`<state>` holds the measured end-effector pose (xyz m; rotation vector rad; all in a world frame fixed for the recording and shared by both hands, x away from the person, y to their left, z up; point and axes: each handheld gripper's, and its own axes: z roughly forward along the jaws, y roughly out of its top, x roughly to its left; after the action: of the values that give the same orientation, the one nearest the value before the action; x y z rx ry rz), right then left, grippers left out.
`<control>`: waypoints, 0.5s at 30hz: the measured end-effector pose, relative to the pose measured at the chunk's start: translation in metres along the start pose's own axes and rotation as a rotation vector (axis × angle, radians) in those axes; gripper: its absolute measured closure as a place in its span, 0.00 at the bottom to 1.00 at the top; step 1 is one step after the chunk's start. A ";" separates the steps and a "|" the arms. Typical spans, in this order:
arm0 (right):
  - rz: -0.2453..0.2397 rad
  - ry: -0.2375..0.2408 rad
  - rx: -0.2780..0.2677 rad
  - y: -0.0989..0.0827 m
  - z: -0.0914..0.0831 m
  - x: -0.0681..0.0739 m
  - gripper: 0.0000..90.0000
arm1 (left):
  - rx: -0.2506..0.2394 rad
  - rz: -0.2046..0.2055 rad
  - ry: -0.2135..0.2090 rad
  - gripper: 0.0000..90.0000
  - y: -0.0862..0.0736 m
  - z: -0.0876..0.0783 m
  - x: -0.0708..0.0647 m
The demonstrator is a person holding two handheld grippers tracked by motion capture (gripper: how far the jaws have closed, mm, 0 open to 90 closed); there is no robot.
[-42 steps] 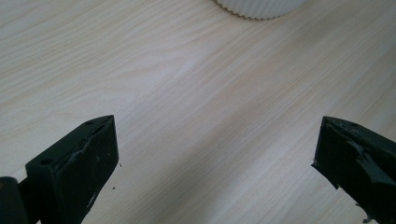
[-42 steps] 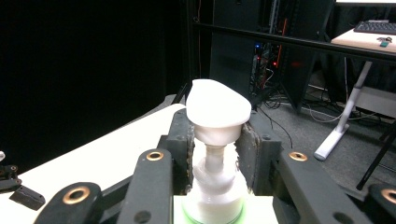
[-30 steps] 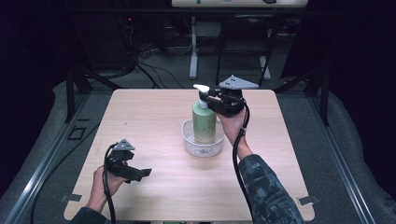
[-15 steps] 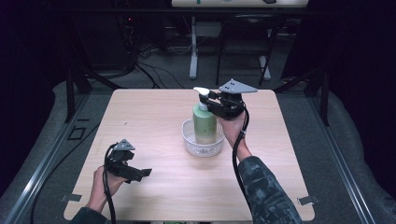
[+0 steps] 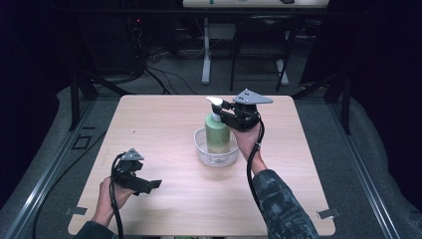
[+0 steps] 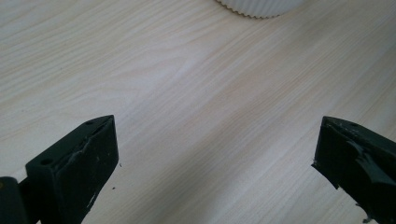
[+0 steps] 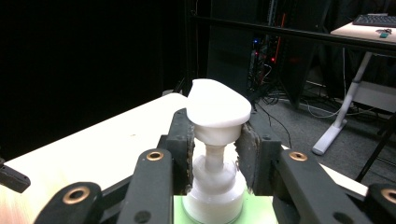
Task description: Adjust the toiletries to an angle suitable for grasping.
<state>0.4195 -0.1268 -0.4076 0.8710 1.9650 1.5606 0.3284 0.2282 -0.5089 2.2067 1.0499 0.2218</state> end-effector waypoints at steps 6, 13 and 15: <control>-0.001 -0.001 0.001 -0.006 -0.001 0.000 0.75 | -0.003 -0.003 0.001 0.00 0.000 0.000 0.000; 0.000 -0.001 -0.007 -0.008 -0.004 -0.001 0.75 | -0.002 -0.002 0.002 0.00 0.000 0.000 0.000; 0.002 0.006 -0.012 -0.010 -0.005 -0.001 0.75 | -0.003 -0.003 0.001 0.00 0.000 0.000 0.000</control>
<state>0.4145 -0.1322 -0.4158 0.8640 1.9578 1.5765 0.3281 0.2279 -0.5089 2.2027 1.0529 0.2236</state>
